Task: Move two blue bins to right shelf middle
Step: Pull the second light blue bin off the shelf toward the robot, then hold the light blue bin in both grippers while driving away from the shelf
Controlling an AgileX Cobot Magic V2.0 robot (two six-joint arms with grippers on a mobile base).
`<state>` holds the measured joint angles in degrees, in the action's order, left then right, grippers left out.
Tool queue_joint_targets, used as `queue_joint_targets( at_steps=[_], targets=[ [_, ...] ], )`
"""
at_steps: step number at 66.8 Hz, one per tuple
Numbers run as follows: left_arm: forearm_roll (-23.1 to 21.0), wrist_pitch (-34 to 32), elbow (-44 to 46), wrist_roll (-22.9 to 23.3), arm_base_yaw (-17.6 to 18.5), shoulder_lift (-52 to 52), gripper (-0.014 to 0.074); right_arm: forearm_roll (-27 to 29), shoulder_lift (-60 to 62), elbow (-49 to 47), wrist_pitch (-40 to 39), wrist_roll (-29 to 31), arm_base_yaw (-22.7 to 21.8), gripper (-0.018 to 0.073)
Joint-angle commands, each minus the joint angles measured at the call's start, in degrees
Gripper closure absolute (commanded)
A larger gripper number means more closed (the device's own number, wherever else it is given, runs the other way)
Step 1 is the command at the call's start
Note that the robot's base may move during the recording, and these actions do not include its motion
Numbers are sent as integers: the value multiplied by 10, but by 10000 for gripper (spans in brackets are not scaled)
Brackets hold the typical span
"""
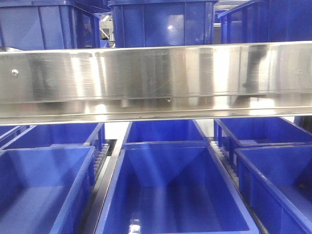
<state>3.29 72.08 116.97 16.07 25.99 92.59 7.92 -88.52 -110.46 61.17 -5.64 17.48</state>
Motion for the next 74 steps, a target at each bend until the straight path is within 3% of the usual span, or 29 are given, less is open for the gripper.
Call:
queue_joint_targets(
  at_steps=[1, 74],
  targets=[
    [-1, -30, 9, -9, 0, -13, 707, -11, 10, -11, -51, 1, -1, 713],
    [1, -30, 9, -9, 0, -13, 707, -11, -11, -11, -78, 1, -1, 713]
  ],
)
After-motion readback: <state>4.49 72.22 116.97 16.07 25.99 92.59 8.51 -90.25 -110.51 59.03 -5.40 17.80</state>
